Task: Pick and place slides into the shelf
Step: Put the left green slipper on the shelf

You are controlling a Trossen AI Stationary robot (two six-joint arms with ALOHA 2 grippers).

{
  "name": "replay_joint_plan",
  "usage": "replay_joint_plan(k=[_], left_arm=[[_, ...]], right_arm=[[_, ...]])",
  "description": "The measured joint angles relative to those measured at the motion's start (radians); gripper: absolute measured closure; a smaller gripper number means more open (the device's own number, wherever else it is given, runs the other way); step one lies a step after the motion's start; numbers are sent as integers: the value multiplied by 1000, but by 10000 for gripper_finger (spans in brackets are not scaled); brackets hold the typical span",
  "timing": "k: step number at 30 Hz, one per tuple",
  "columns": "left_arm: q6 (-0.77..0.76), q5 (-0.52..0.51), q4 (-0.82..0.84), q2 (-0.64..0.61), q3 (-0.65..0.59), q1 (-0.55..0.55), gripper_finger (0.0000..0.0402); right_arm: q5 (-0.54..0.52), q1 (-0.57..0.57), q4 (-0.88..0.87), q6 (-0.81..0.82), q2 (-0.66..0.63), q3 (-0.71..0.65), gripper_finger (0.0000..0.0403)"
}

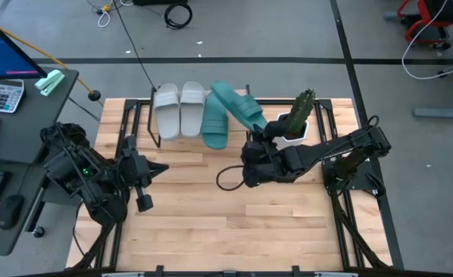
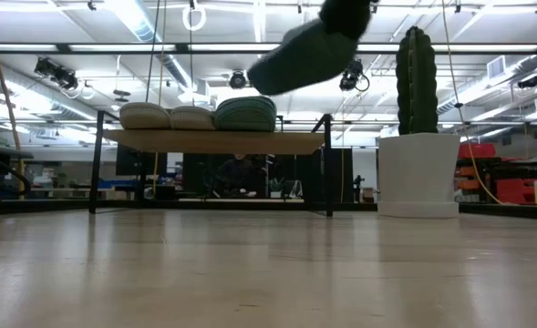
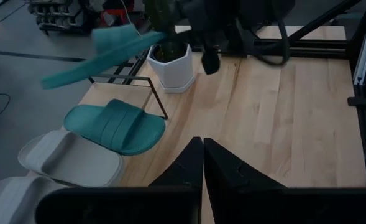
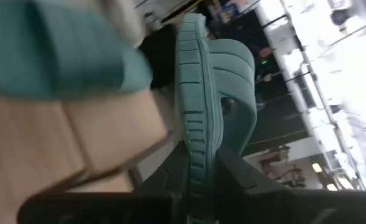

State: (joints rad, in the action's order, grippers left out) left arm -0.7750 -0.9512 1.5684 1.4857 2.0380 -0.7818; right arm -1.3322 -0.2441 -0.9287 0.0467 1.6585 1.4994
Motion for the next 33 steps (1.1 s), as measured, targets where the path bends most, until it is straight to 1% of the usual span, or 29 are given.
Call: replay_joint_plan(k=[4, 6, 7, 9, 11, 17, 21, 24, 27, 30, 33], left_arm=[[1, -21, 0, 0, 0, 0, 381], [8, -23, 0, 0, 0, 0, 388], [16, -24, 0, 0, 0, 0, 392], [31, -25, 0, 0, 0, 0, 396], [36, -25, 0, 0, 0, 0, 397], [39, -34, 0, 0, 0, 25, 378], [38, -34, 0, 0, 0, 34, 381], [39, -34, 0, 0, 0, 34, 392], [38, -33, 0, 0, 0, 34, 397], [38, -33, 0, 0, 0, 34, 395], [38, -32, 0, 0, 0, 34, 383]], right_arm=[[50, 0, -257, 229, 0, 0, 355], [104, 9, -376, 369, 0, 0, 355], [147, 14, -421, 439, 0, 0, 355], [219, 23, -481, 548, 0, -1, 355], [220, 21, -486, 585, 0, -2, 355], [189, 4, -450, 536, 0, -2, 355], [166, 5, -394, 456, 0, -2, 355], [163, 17, -309, 369, 0, -1, 355], [187, 33, -238, 284, 0, -1, 355], [190, 60, -234, 247, 0, -1, 355], [185, 85, -233, 215, 0, -1, 355]])
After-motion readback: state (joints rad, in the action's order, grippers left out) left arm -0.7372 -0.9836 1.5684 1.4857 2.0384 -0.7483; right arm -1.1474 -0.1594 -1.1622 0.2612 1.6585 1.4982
